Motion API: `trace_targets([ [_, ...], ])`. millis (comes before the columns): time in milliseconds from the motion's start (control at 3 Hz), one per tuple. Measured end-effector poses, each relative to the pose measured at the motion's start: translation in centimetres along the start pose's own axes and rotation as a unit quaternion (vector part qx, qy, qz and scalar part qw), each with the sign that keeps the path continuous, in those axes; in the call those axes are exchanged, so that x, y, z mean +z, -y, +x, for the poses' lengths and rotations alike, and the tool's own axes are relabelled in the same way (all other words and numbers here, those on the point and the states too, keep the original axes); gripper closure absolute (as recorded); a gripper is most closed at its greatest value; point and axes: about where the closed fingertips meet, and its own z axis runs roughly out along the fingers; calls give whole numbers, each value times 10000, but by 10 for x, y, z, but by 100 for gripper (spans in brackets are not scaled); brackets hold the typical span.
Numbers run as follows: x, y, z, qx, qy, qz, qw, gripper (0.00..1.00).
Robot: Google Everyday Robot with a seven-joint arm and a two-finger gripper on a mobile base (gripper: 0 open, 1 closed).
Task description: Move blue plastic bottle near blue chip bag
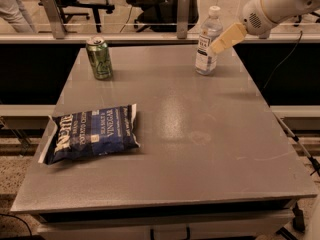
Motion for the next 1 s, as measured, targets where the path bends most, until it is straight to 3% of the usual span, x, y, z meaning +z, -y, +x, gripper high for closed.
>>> trace_targets([
  [1000, 38, 17, -13, 210, 299, -211, 9991, 0],
])
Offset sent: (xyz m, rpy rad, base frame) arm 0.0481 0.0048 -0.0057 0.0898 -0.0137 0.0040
